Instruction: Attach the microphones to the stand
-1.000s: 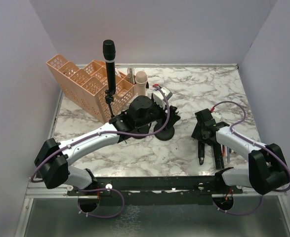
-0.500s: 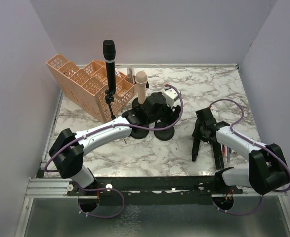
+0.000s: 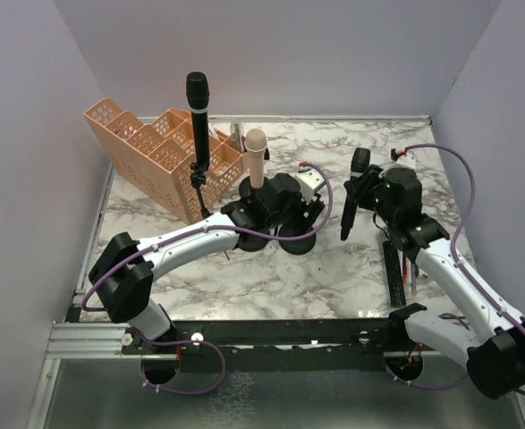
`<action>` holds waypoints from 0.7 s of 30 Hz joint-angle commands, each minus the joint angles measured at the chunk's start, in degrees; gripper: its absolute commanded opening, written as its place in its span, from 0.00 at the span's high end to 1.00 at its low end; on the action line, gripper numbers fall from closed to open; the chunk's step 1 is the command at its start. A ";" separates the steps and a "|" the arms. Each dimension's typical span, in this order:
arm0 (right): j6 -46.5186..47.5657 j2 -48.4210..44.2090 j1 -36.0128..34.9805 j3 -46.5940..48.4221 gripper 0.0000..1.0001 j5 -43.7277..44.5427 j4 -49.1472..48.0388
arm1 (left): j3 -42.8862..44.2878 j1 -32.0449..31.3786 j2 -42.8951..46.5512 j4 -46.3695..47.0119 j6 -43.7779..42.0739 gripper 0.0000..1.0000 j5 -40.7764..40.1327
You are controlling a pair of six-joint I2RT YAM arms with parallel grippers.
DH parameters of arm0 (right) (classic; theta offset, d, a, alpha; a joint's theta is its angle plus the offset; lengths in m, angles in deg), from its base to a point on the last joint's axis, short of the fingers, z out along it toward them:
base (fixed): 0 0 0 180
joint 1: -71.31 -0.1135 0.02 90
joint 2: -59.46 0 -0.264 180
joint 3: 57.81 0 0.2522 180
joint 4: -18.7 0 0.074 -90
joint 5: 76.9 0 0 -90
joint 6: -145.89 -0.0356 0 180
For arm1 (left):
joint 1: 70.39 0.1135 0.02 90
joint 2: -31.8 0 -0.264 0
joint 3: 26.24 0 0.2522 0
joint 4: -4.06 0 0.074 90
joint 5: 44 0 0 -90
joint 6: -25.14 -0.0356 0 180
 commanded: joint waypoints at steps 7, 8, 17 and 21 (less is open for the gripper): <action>1.16 -10.81 0.21 -0.23 1.00 -8.67 -21.15 | -0.99 -0.16 7.56 1.86 3.46 0.20 9.02; 0.71 -11.79 0.24 -1.05 1.00 -10.01 -22.72 | -0.91 -0.17 8.56 2.58 4.32 0.20 10.49; -8.85 -16.48 0.24 -5.08 0.99 -19.30 -33.68 | -4.65 -0.16 12.61 23.21 18.46 0.16 22.51; -12.68 -16.23 0.26 -4.99 1.00 -23.28 -35.58 | -3.25 -0.25 10.17 26.03 20.68 0.20 23.17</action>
